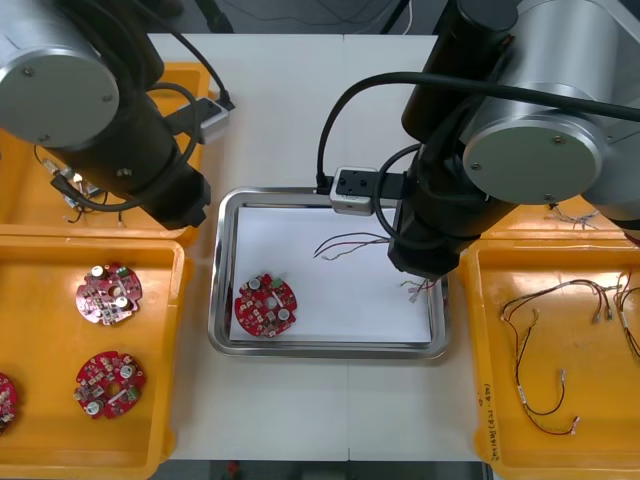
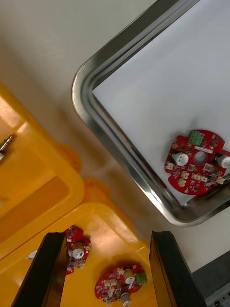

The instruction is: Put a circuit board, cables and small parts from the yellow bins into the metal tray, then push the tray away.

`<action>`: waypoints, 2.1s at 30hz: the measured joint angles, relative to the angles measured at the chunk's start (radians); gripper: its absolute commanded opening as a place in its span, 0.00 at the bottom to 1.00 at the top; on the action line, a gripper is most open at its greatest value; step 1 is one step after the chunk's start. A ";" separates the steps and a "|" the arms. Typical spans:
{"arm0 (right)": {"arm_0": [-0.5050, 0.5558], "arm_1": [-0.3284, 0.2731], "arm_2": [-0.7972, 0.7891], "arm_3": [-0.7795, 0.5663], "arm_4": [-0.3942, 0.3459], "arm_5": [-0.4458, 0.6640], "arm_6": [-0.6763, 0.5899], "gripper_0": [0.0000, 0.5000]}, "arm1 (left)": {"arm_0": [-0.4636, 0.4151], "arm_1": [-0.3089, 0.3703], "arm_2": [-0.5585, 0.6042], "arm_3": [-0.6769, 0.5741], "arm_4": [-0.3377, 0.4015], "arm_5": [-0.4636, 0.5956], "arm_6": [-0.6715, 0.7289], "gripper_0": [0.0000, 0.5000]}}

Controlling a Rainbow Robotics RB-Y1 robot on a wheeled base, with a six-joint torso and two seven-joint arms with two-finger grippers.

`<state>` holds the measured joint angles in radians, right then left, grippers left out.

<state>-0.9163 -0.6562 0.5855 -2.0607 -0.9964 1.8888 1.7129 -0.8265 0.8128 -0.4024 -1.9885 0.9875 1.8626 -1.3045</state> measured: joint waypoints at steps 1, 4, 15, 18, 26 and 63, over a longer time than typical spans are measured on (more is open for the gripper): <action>0.000 0.010 0.002 0.011 0.000 0.000 0.008 0.00 | 0.000 0.013 0.006 0.000 0.008 0.002 0.000 1.00; 0.000 0.035 0.013 0.039 0.006 0.000 0.098 0.00 | 0.000 0.048 0.032 0.009 0.039 0.013 0.000 1.00; -0.001 0.069 0.193 0.076 0.167 -0.043 0.237 0.00 | 0.007 0.077 0.253 0.122 0.080 0.050 -0.001 1.00; -0.001 0.070 0.243 0.119 0.168 -0.075 0.237 0.00 | 0.030 0.092 0.294 0.123 0.067 0.050 -0.001 1.00; 0.003 0.089 0.280 0.240 0.167 -0.123 0.238 0.00 | 0.117 0.132 0.341 0.124 -0.020 0.050 -0.002 1.00; 0.134 0.107 0.302 0.247 0.373 -0.312 0.238 1.00 | 0.201 0.135 0.438 0.441 -0.104 -0.211 -0.124 1.00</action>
<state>-0.7820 -0.5489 0.8874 -1.8134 -0.6234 1.5768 1.9504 -0.6255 0.9481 0.0356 -1.5478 0.8831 1.6518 -1.4285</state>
